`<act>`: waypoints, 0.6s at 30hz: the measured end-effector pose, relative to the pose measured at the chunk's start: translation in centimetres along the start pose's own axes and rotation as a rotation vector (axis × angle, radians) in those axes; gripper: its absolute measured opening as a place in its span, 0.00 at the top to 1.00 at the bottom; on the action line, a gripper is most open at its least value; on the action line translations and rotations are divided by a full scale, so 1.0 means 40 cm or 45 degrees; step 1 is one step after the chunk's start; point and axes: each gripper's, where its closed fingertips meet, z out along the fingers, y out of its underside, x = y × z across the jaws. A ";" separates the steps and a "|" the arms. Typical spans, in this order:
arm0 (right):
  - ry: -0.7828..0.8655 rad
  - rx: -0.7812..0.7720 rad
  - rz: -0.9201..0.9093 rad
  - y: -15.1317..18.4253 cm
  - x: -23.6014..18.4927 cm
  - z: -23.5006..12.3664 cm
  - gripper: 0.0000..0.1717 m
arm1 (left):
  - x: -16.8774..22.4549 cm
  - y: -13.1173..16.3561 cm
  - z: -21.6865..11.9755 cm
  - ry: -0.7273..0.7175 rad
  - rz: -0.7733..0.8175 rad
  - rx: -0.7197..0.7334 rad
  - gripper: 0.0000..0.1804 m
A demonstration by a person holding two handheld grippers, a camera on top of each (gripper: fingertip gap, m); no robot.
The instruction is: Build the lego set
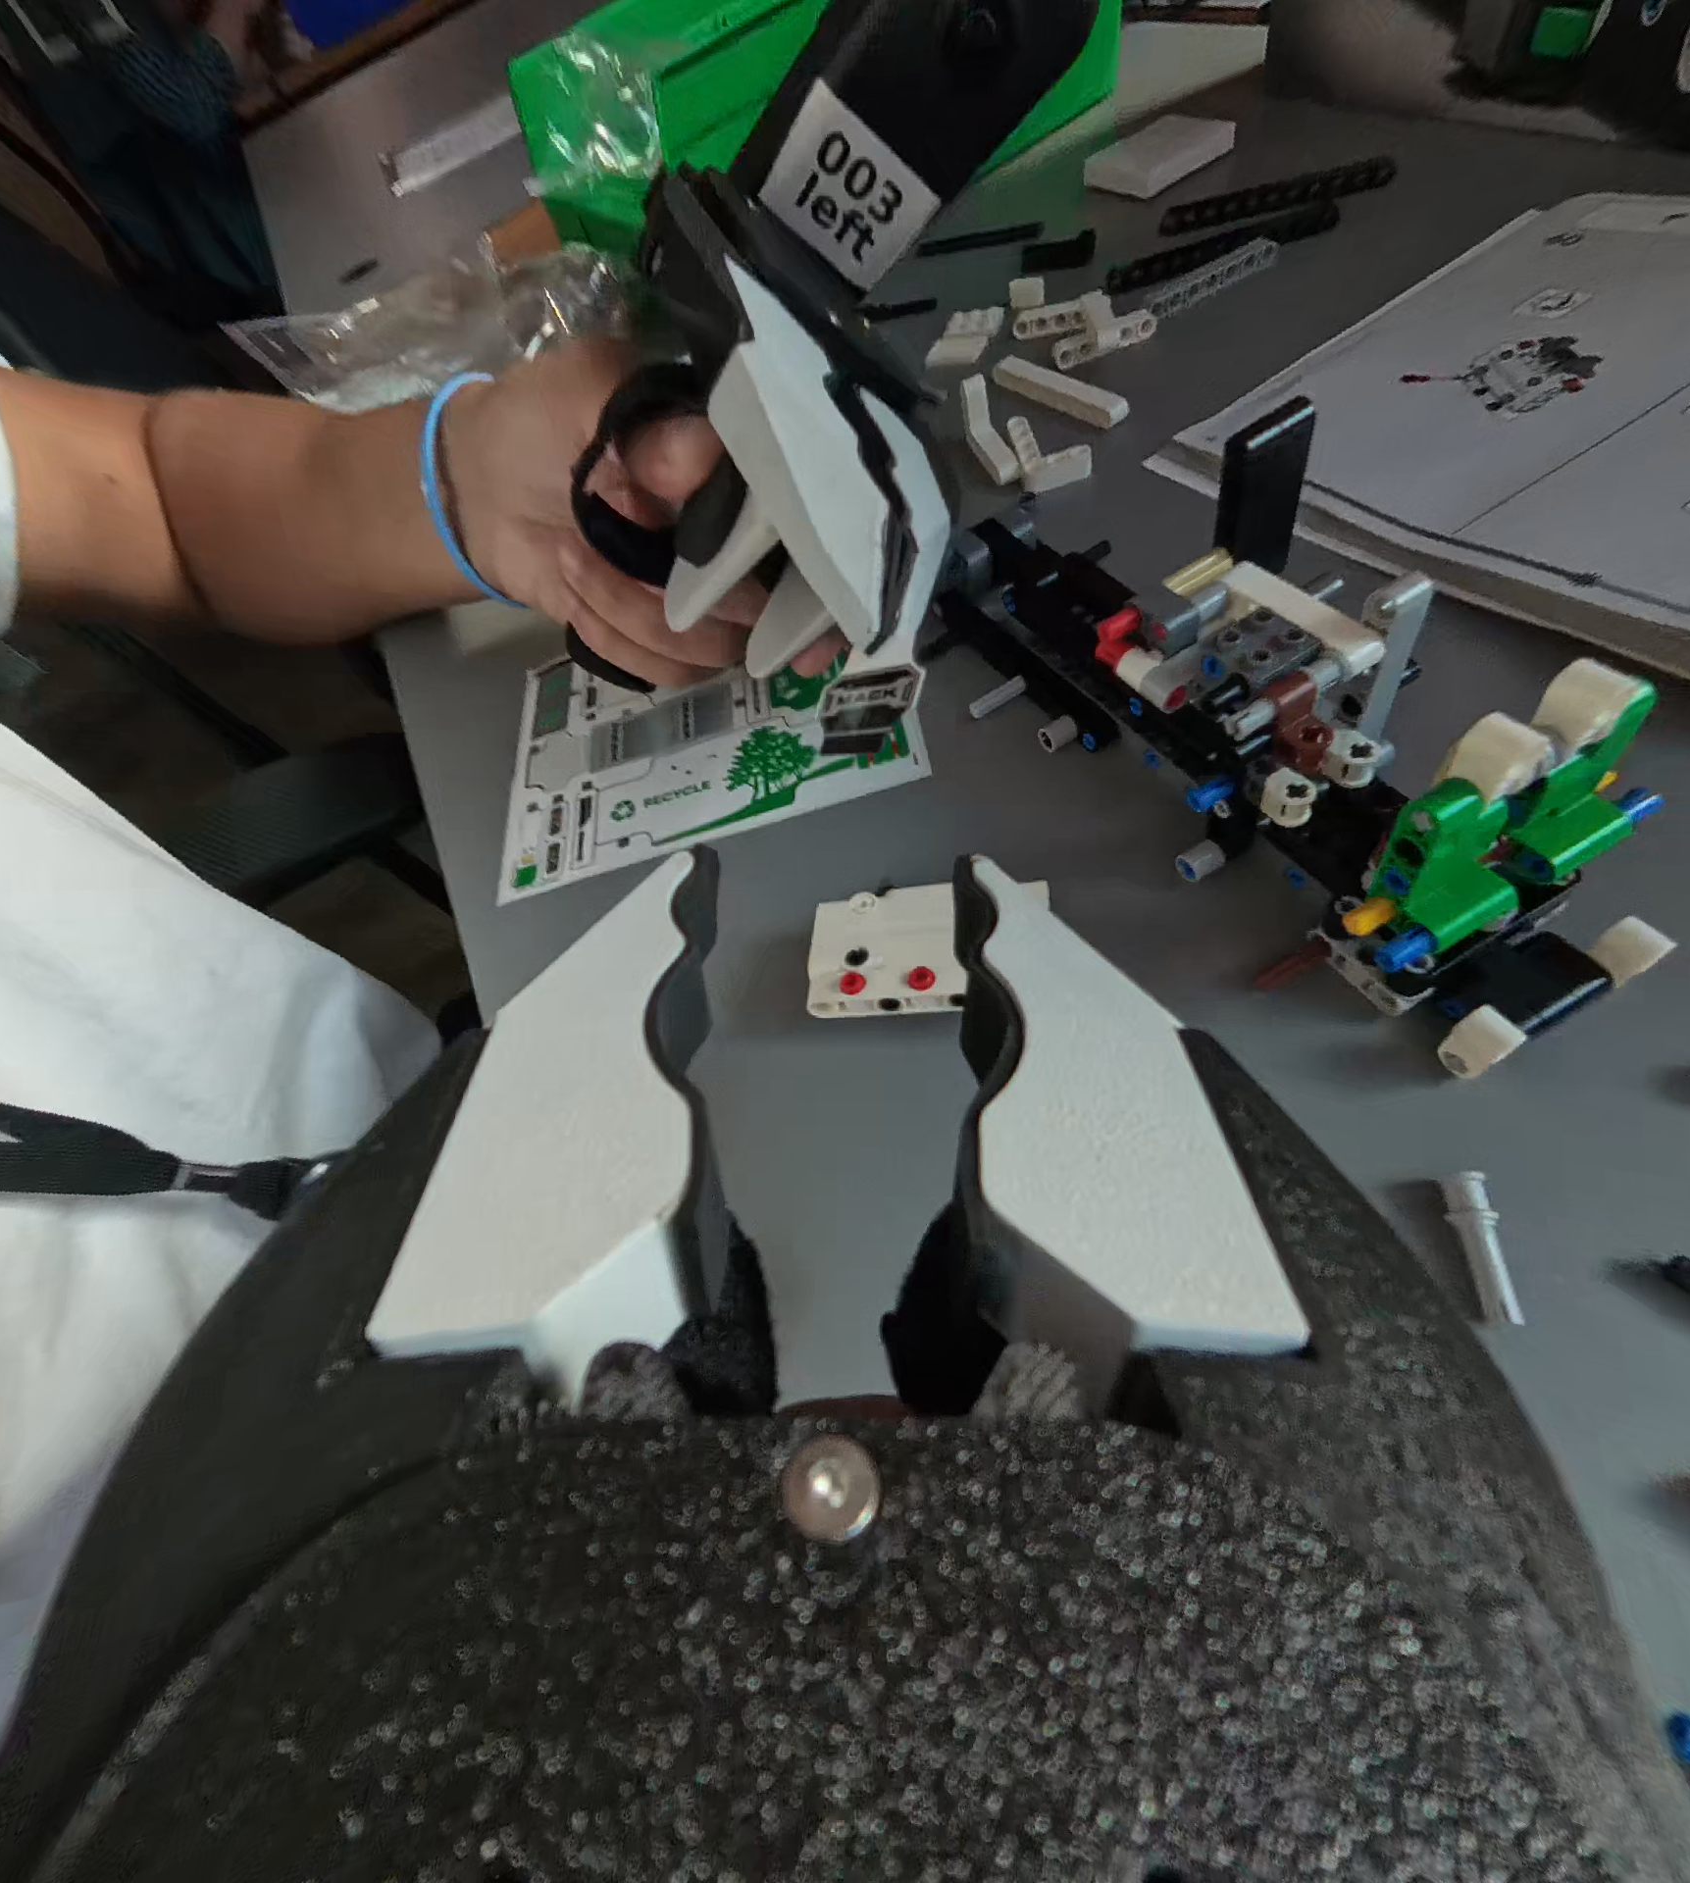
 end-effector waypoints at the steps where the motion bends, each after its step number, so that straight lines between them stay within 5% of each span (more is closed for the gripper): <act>1: -0.058 0.068 0.087 -0.017 -0.003 -0.009 0.74 | 0.003 -0.001 0.001 0.001 0.019 0.003 1.00; 8: -0.150 0.362 0.326 -0.058 0.031 -0.067 0.79 | -0.008 -0.007 0.001 -0.073 0.000 0.046 1.00; 18: 0.270 -0.085 -0.276 0.014 0.048 -0.037 0.61 | -0.031 0.036 -0.019 -0.336 -0.156 0.329 1.00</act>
